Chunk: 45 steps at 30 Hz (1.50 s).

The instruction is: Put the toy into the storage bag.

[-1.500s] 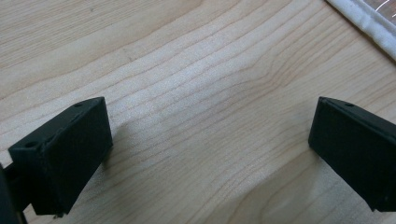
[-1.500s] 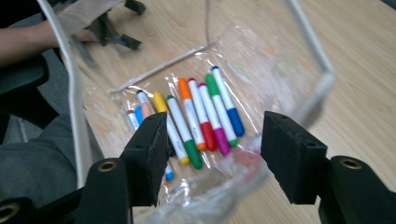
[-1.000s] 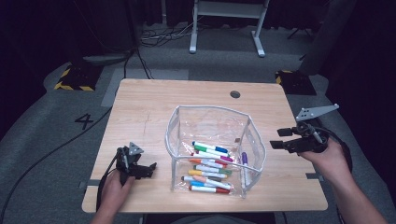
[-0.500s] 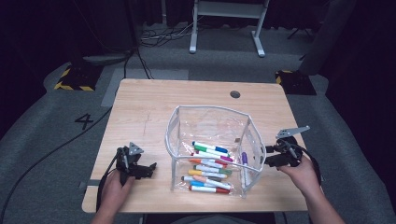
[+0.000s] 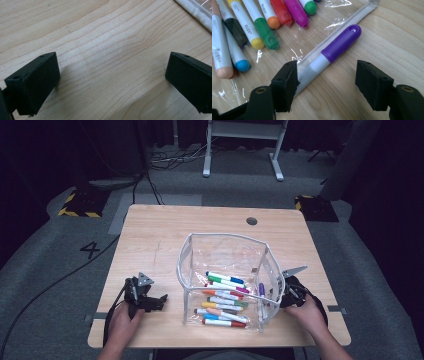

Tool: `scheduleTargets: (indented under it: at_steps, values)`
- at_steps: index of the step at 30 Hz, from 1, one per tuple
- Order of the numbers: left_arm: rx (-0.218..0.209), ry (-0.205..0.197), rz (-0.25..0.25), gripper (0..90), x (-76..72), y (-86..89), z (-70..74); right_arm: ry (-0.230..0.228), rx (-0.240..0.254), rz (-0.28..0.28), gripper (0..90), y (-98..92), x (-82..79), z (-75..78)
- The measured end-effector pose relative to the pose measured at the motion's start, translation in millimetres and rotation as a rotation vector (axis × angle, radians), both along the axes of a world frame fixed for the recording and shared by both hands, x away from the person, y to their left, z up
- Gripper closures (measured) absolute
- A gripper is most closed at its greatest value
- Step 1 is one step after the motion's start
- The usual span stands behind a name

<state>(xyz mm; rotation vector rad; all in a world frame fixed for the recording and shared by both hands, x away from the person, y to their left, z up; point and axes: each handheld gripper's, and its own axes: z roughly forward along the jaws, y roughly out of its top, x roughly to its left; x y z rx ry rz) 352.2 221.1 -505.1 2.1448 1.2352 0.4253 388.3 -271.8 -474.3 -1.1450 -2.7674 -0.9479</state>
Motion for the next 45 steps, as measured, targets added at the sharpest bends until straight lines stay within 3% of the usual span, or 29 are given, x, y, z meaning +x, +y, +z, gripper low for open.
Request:
scheduleTargets:
  at_steps: [6,8,11,13,14,16,18,21,28,39,45]
  values:
    - [0.000,0.000,0.000,0.0,0.0,0.0,0.0,0.013,-0.003,0.006,36.9,3.2,-1.7,0.4]
    - [0.000,0.000,0.000,0.0,0.0,0.0,0.0,-0.004,-0.030,0.019,38.4,8.9,-3.3,-1.4]
    - [0.000,0.000,0.000,0.0,0.0,0.0,0.0,-0.072,-0.115,0.023,52.1,15.7,-7.2,-0.1]
    - [0.000,0.000,0.000,0.0,0.0,0.0,0.0,-0.091,-0.164,0.006,60.7,16.4,-9.9,1.4]
    - [0.000,0.000,0.000,0.0,0.0,0.0,0.0,-0.085,-0.184,-0.001,71.9,15.6,-11.3,2.8]
    - [0.000,0.000,0.000,0.0,0.0,0.0,0.0,-0.084,-0.202,-0.015,75.9,11.8,-11.3,3.5]
    - [0.000,0.000,0.000,0.0,0.0,0.0,0.0,-0.046,-0.173,-0.029,76.4,5.5,-8.8,4.1]
    - [0.000,0.000,0.000,0.0,0.0,0.0,0.0,-0.042,-0.132,-0.038,76.6,-2.7,-8.4,10.6]
    - [0.000,0.000,0.000,0.0,0.0,0.0,0.0,-0.083,0.014,-0.042,76.5,-25.8,-13.2,61.6]
    - [0.000,0.000,0.000,0.0,0.0,0.0,0.0,-0.181,0.065,-0.043,76.5,-41.1,-21.4,131.6]
    - [0.000,0.000,0.000,0.0,0.0,0.0,0.0,-0.219,0.074,0.028,76.5,-33.5,-24.2,173.0]
